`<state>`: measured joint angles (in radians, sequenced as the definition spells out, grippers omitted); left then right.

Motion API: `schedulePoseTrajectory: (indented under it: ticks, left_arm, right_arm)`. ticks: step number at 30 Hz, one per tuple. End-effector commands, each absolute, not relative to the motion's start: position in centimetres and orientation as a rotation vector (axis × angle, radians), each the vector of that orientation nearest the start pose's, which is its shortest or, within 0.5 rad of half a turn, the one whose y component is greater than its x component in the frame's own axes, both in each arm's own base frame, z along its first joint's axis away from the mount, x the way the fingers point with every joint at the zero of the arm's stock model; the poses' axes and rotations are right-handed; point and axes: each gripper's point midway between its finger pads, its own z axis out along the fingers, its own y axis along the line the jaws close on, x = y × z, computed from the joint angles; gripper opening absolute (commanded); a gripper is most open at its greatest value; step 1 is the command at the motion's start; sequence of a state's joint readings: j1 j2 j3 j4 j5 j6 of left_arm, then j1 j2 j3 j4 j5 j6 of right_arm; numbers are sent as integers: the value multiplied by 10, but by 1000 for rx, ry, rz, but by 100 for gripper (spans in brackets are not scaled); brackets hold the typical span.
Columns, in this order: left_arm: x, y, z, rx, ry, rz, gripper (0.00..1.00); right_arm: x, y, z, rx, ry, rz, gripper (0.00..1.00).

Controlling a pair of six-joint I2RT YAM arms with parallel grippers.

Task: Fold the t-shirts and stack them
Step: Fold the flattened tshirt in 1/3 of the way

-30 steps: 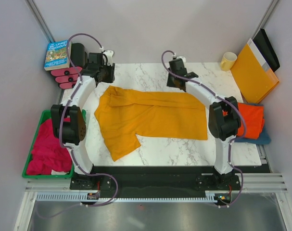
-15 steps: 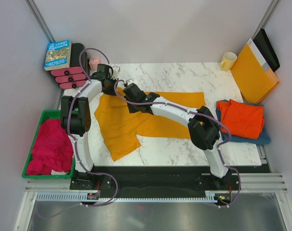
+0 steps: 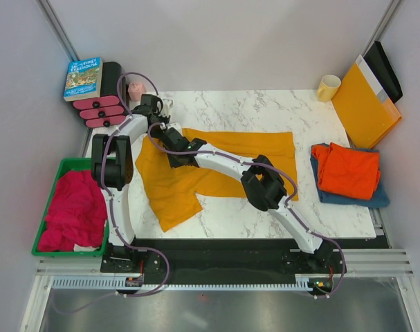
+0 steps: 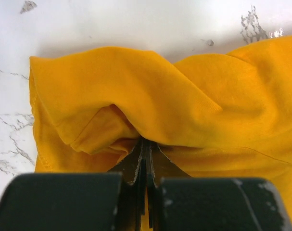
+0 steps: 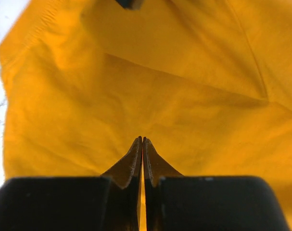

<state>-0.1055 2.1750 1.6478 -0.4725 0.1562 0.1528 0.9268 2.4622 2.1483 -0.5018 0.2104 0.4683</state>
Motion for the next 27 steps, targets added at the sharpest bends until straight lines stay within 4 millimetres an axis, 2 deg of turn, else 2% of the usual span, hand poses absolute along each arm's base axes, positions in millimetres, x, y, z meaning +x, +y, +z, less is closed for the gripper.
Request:
schedulePoseTrajectory:
  ticks: [1, 6, 11, 20, 24, 27]
  left_arm:
    - [517, -57, 26, 440, 2531, -94, 2]
    - [516, -50, 17, 435, 2566, -99, 2]
    - [514, -54, 15, 443, 2576, -137, 2]
    - [505, -62, 13, 431, 2595, -208, 2]
    - [502, -64, 14, 422, 2599, -226, 2]
    - [499, -66, 12, 423, 2606, -239, 2]
  right_arm:
    - [399, 497, 66, -406, 2331, 447, 7]
    - [410, 498, 58, -386, 2321, 426, 7]
    - [424, 496, 63, -343, 2276, 398, 8]
    - [459, 476, 46, -259, 2281, 364, 10]
    - [474, 465, 46, -221, 2263, 340, 10]
    - [482, 465, 52, -208, 2239, 350, 11]
